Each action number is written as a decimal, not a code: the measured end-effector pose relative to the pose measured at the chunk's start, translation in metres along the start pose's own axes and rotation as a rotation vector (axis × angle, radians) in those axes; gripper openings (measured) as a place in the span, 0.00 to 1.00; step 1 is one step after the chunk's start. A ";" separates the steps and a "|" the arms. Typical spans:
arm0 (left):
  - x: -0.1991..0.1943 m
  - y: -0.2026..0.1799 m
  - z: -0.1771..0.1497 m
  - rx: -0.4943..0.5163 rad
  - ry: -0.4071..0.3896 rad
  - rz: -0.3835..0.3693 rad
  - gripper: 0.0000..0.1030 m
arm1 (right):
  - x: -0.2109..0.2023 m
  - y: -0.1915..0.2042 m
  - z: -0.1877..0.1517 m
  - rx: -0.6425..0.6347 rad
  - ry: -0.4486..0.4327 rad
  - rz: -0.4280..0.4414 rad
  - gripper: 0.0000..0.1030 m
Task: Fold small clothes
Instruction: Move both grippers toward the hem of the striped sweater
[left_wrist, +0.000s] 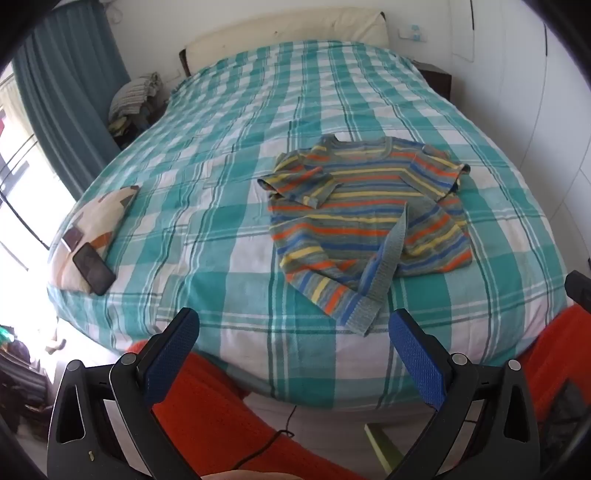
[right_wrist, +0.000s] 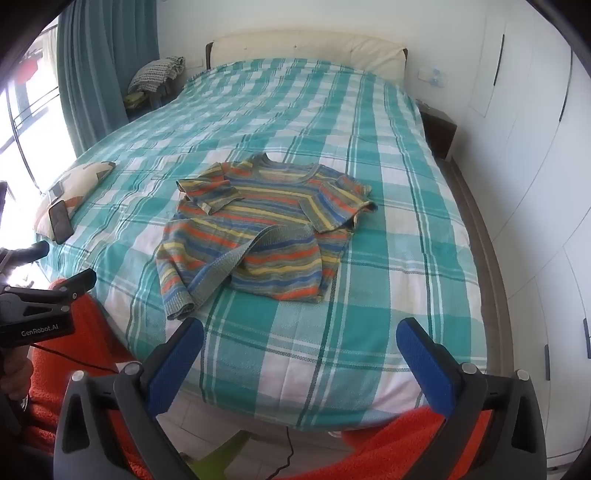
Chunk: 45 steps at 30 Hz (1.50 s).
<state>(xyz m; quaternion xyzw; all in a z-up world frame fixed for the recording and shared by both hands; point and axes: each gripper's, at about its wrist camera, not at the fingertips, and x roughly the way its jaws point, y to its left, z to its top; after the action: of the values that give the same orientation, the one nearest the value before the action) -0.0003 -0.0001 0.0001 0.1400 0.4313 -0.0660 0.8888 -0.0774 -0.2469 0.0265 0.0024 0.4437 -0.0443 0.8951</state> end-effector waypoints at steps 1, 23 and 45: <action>0.000 0.000 0.000 -0.001 -0.001 0.001 1.00 | 0.000 0.001 0.000 -0.005 0.005 -0.007 1.00; 0.015 -0.008 -0.009 0.017 0.052 -0.009 1.00 | 0.007 -0.004 -0.004 -0.019 0.006 -0.114 1.00; 0.031 -0.003 -0.016 -0.001 0.100 -0.042 1.00 | 0.017 -0.005 -0.008 -0.025 0.030 -0.144 1.00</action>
<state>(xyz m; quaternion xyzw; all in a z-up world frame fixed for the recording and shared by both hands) 0.0058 0.0020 -0.0339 0.1335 0.4779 -0.0774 0.8647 -0.0739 -0.2526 0.0080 -0.0402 0.4565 -0.1029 0.8828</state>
